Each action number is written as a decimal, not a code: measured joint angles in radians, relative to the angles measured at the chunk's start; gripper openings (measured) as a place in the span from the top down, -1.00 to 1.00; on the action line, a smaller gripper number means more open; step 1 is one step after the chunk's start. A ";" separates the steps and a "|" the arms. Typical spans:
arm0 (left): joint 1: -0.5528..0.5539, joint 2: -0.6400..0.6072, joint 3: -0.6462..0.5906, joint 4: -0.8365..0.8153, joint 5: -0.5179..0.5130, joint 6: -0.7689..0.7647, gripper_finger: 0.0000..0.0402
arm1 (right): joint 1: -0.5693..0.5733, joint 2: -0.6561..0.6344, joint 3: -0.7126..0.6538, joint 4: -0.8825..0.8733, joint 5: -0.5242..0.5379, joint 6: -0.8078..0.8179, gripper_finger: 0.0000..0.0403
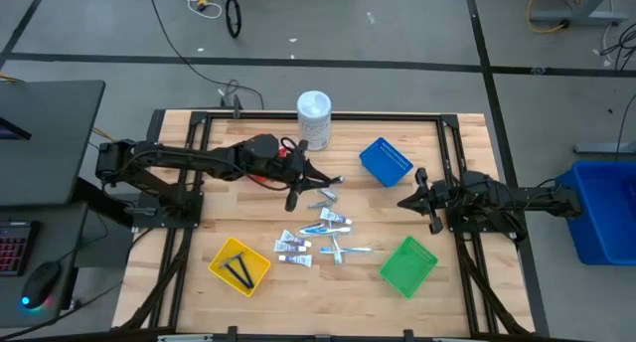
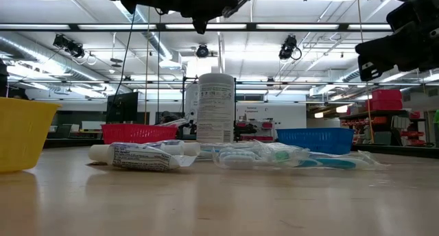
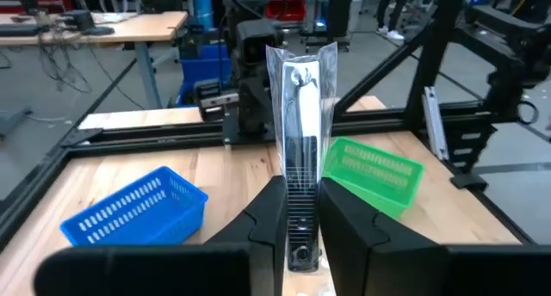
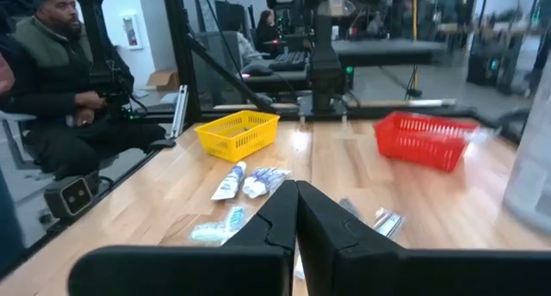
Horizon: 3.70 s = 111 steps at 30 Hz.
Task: Pick & Place Travel size toiletries
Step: Put the silver nail clipper into the blue basket
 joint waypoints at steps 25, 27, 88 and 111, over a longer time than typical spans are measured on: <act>0.000 -0.006 0.001 -0.001 -0.023 -0.058 0.69 | 0.000 0.023 0.000 0.338 0.399 0.104 0.96; 0.000 -0.006 0.001 0.000 -0.023 -0.058 0.69 | 0.000 0.041 0.000 0.368 0.421 0.103 0.96; 0.006 -0.006 0.043 0.042 -0.023 -0.056 0.69 | 0.002 0.932 0.484 0.795 0.234 -0.079 -0.35; 0.007 -0.006 0.043 0.042 -0.027 -0.067 0.70 | 0.005 1.176 0.640 0.790 0.202 -0.024 -0.29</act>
